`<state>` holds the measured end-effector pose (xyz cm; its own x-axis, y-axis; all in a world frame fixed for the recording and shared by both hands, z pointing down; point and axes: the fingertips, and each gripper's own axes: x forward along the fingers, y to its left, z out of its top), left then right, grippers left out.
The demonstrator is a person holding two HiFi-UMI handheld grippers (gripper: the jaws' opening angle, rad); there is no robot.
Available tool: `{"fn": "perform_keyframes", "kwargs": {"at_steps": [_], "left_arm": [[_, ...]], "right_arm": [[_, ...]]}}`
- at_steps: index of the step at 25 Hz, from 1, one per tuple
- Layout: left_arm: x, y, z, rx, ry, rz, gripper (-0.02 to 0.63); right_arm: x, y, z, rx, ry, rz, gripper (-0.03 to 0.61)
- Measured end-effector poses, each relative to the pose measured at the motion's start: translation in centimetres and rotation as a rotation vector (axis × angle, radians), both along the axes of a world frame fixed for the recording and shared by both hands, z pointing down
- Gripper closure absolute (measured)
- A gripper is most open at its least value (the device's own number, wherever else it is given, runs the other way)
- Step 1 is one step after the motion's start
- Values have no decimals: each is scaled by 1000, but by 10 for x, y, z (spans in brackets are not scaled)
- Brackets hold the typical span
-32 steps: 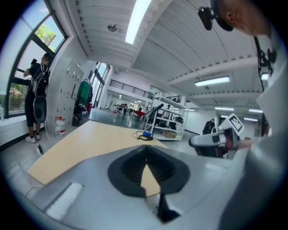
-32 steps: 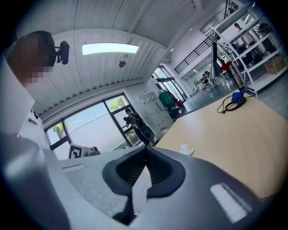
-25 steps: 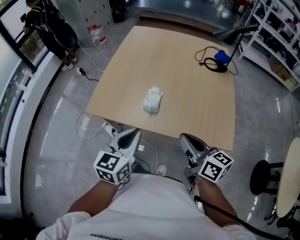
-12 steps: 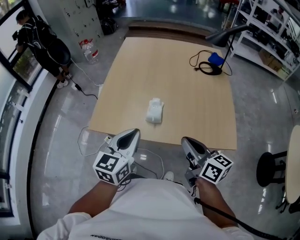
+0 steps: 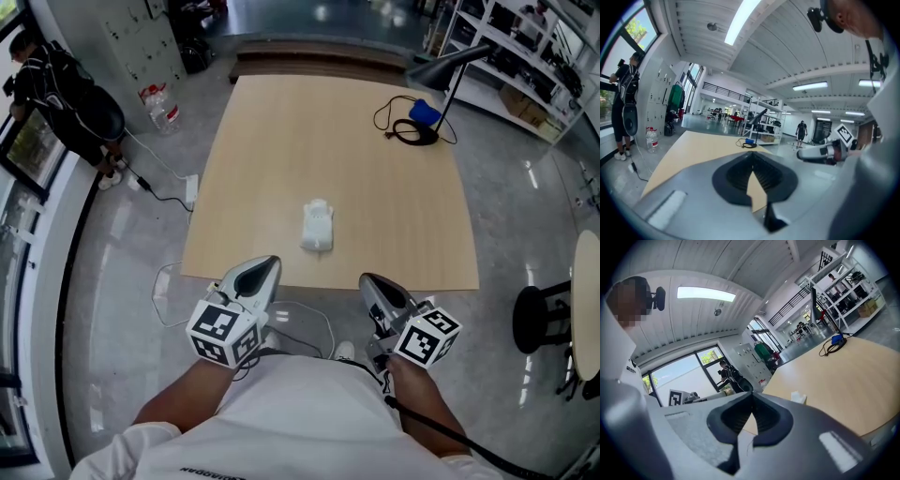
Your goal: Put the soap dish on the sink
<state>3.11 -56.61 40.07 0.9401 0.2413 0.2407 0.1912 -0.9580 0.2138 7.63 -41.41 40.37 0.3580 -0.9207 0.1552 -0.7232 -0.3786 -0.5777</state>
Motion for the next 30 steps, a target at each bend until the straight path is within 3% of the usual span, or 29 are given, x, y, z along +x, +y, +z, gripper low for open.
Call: {"fn": "perform_keyframes", "kwargs": {"at_steps": [30], "left_arm": [[22,3,4,-8,4,30,604]], "right_arm": [[14,-1,7,-35,12,7,578]]}}
